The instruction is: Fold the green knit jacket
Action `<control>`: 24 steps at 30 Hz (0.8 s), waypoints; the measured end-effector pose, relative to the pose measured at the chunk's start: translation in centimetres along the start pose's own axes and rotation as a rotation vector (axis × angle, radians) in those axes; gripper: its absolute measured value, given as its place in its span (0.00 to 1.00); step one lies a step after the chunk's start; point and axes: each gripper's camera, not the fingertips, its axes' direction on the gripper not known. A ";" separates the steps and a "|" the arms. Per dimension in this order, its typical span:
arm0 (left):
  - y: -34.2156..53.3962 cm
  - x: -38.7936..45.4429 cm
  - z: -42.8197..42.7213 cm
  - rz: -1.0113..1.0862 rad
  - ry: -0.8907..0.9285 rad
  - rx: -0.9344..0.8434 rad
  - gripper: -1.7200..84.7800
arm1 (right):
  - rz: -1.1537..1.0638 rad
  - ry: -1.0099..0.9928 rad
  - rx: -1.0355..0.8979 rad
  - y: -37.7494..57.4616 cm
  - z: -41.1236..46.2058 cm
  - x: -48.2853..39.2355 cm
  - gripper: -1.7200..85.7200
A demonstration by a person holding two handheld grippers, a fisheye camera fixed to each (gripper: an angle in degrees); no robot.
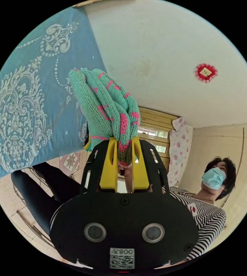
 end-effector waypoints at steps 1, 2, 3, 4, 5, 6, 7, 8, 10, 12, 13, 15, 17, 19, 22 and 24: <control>-0.4 1.6 2.1 0.037 0.002 -0.046 0.11 | -0.032 -0.008 0.042 1.8 -2.4 -1.3 0.17; -0.7 3.0 4.3 0.072 0.004 -0.087 0.11 | -0.063 -0.011 0.080 3.5 -4.7 -2.4 0.17; -0.8 3.7 5.5 0.089 0.005 -0.107 0.11 | -0.079 -0.012 0.099 4.3 -5.9 -2.8 0.17; -1.0 5.0 7.8 0.119 0.010 -0.143 0.11 | -0.107 -0.017 0.137 5.8 -8.3 -3.6 0.17; -1.0 6.1 10.2 0.145 0.017 -0.175 0.12 | -0.132 -0.023 0.173 7.4 -10.6 -4.1 0.17; -1.1 6.6 11.4 0.156 0.021 -0.190 0.12 | -0.142 -0.025 0.190 8.1 -11.8 -4.2 0.17; -1.0 7.4 14.0 0.177 0.028 -0.215 0.12 | -0.161 -0.031 0.222 9.5 -14.1 -4.3 0.17; -0.9 8.1 16.6 0.192 0.033 -0.239 0.12 | -0.177 -0.037 0.249 10.7 -16.4 -4.1 0.17; -0.6 9.1 20.5 0.213 0.033 -0.267 0.12 | -0.197 -0.044 0.287 12.4 -20.1 -3.4 0.17; -0.2 9.8 24.7 0.235 0.029 -0.294 0.12 | -0.216 -0.055 0.315 13.7 -24.0 -2.3 0.17; 0.1 10.3 27.6 0.249 0.025 -0.306 0.12 | -0.229 -0.064 0.332 14.4 -26.8 -1.4 0.17; 0.7 10.9 32.3 0.272 0.022 -0.319 0.12 | -0.250 -0.076 0.344 15.1 -31.3 0.3 0.17; 1.6 11.5 38.9 0.296 0.011 -0.320 0.12 | -0.275 -0.090 0.350 15.4 -38.1 2.6 0.17; 2.4 11.8 44.1 0.306 0.013 -0.323 0.12 | -0.293 -0.091 0.350 15.3 -43.7 4.2 0.17; 3.1 12.2 52.5 0.307 0.040 -0.337 0.12 | -0.326 -0.068 0.358 15.9 -52.8 5.7 0.17; 3.2 12.6 57.2 0.323 0.041 -0.360 0.12 | -0.345 -0.049 0.370 16.5 -57.5 6.5 0.17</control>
